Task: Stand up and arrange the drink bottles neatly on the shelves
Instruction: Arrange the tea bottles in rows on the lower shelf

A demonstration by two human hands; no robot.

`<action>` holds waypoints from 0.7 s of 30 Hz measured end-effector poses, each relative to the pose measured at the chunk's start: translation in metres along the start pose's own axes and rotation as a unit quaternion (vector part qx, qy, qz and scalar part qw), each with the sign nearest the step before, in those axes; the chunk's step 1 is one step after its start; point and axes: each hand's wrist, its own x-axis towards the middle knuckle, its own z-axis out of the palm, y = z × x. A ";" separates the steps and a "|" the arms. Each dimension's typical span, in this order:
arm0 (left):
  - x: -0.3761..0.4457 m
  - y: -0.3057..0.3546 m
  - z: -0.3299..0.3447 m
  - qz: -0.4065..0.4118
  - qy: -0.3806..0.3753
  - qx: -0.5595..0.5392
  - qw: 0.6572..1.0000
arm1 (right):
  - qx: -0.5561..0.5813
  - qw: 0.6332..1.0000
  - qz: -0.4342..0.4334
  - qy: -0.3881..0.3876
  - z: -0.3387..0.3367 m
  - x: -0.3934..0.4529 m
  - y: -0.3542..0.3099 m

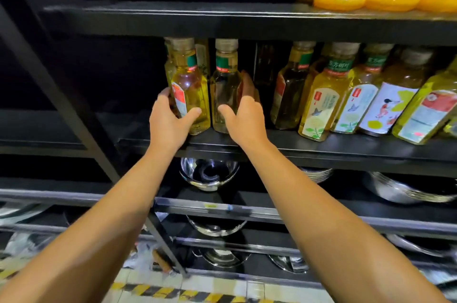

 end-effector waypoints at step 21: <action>-0.067 0.054 0.045 0.117 -0.042 -0.120 0.985 | 0.064 0.956 0.004 0.286 -0.104 -0.057 0.089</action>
